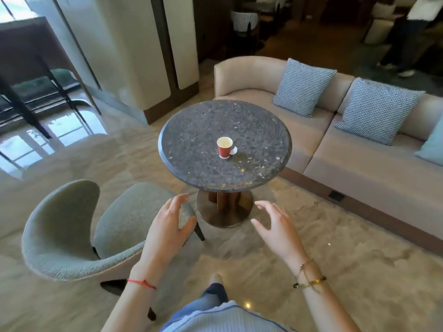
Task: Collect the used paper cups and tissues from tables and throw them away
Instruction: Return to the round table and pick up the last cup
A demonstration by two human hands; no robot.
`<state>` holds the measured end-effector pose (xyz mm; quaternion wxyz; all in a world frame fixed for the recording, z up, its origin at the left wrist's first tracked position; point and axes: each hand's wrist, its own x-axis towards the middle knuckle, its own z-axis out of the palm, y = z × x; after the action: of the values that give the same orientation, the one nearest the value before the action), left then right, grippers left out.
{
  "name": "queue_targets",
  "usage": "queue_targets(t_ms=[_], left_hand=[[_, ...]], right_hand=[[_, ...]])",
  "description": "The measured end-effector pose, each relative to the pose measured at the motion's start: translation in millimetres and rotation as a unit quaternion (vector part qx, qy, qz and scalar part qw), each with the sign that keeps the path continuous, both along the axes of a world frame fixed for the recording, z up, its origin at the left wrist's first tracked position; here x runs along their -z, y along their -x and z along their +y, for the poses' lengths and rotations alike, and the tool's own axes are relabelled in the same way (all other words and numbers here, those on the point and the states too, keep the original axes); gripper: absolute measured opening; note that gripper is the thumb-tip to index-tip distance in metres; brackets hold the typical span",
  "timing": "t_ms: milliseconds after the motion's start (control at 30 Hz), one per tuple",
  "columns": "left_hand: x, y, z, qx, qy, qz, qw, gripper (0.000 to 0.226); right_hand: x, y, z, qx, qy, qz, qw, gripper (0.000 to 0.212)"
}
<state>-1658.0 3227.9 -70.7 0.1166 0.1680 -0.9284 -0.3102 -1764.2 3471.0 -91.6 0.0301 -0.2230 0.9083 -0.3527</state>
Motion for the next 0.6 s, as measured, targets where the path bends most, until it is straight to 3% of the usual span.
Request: queue_targets(t_ms=[300, 600], left_hand=[[21.3, 195.9, -65.9, 0.055, -0.007, -0.021, 0.998, 0.066], [70.4, 339.1, -85.9, 0.028, -0.018, -0.091, 0.995, 0.079]], right_hand=[[0.6, 172.8, -73.6, 0.031, -0.010, -0.001, 0.999, 0.038], [53.3, 328.8, -121.1, -0.015, -0.095, -0.034, 0.995, 0.043]])
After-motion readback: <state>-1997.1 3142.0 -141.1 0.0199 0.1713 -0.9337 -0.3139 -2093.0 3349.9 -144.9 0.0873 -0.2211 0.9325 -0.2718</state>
